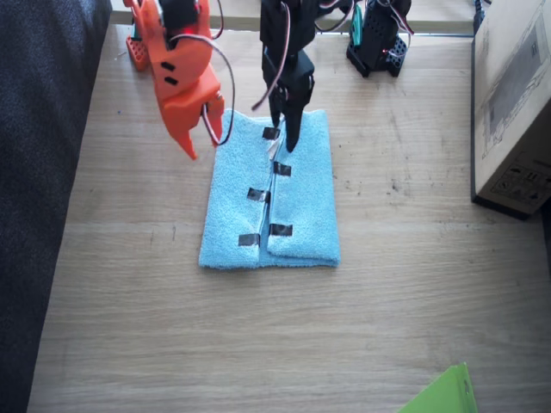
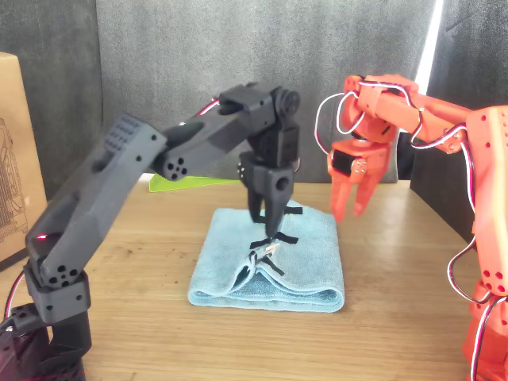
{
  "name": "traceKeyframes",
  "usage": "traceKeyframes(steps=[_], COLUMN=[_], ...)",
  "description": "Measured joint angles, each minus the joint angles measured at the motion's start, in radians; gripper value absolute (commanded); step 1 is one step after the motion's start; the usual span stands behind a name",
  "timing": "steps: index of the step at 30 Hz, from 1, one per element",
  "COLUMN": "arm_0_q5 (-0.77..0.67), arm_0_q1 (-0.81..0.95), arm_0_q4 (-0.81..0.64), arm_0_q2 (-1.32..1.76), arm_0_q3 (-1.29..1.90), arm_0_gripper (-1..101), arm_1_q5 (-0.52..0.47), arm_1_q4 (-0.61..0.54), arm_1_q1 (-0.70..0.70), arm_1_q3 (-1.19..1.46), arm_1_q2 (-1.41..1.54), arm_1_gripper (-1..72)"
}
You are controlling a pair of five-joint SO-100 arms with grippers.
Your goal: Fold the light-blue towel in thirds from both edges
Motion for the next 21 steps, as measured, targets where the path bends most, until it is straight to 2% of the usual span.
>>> traceKeyframes(steps=[1, 3, 5, 7, 8, 11, 15, 21], arm_0_q5=[0.006, 0.009, 0.0, -0.034, -0.054, -0.103, -0.132, -0.115], arm_0_q1=[0.005, 0.034, 0.101, 0.209, 0.272, 0.505, 0.816, 1.002], arm_0_q4=[0.0, 0.0, 0.0, 0.0, 0.0, -0.069, -0.347, -0.696], arm_0_q2=[0.008, 0.044, 0.115, 0.215, 0.27, 0.44, 0.793, 1.33], arm_0_q3=[-0.011, -0.014, -0.011, 0.032, 0.069, 0.236, 0.696, 1.454], arm_0_gripper=[21, 0, 0, 0, 0, 0, 0, 0], arm_1_q5=[0.002, 0.005, -0.002, -0.005, -0.012, -0.029, -0.063, -0.109], arm_1_q4=[-0.002, -0.003, -0.002, -0.005, -0.005, -0.043, -0.21, -0.502], arm_1_q1=[0.0, -0.009, -0.038, -0.083, -0.107, -0.193, -0.282, -0.391], arm_1_q3=[0.0, 0.005, 0.025, 0.055, 0.074, 0.195, 0.54, 1.112], arm_1_q2=[0.0, 0.0, 0.0, 0.028, 0.052, 0.184, 0.457, 0.827], arm_1_gripper=[20.6, 19.0, 14.8, 1.8, 0.1, 0.0, 0.0, 0.0])
